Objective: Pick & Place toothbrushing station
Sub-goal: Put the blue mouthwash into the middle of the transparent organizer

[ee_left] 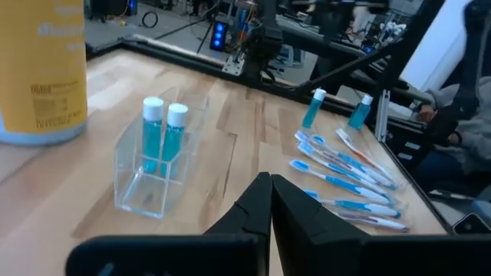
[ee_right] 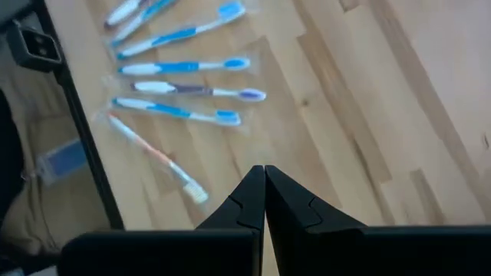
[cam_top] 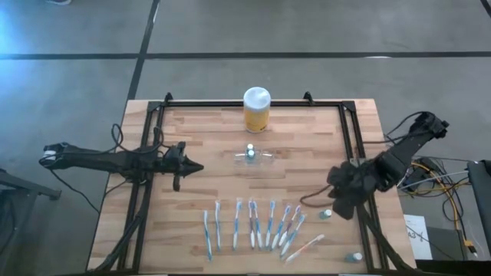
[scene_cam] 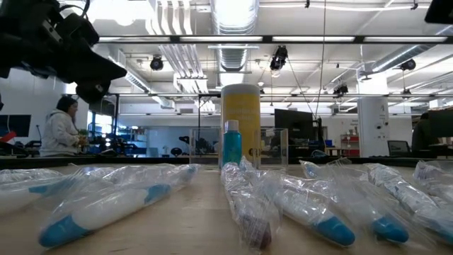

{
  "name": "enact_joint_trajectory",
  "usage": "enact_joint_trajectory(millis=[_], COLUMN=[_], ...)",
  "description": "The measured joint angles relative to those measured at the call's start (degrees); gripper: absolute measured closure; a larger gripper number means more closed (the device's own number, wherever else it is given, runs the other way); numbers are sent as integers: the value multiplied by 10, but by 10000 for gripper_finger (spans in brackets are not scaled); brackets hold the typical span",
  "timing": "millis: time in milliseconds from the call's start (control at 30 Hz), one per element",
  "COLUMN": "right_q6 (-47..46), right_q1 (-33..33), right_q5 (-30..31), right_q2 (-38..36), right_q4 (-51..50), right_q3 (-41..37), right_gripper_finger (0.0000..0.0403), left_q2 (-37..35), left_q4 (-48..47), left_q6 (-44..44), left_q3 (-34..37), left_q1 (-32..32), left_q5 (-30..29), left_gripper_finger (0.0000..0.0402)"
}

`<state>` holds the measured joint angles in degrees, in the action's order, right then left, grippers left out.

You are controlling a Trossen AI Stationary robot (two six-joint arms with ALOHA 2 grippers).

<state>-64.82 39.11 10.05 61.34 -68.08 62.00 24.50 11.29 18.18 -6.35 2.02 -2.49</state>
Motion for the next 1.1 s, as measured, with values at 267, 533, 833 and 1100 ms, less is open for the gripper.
enact_joint_trajectory(millis=[267,533,833,1100], right_q6=[-56,-91,-164,-164], right_q1=[24,19,10,15], right_q5=[-7,-43,-78,-118], right_q2=[101,159,206,255], right_q4=[-81,-81,-82,-80], right_q3=[106,109,81,80], right_gripper_finger=[373,275,208,214], left_q2=[7,13,13,13], left_q4=[-8,-19,-21,-21], left_q6=[10,3,-5,-3], left_q3=[1,1,1,1], left_q1=[0,0,0,0], left_q5=[-1,0,1,2], left_gripper_finger=[390,390,390,390])
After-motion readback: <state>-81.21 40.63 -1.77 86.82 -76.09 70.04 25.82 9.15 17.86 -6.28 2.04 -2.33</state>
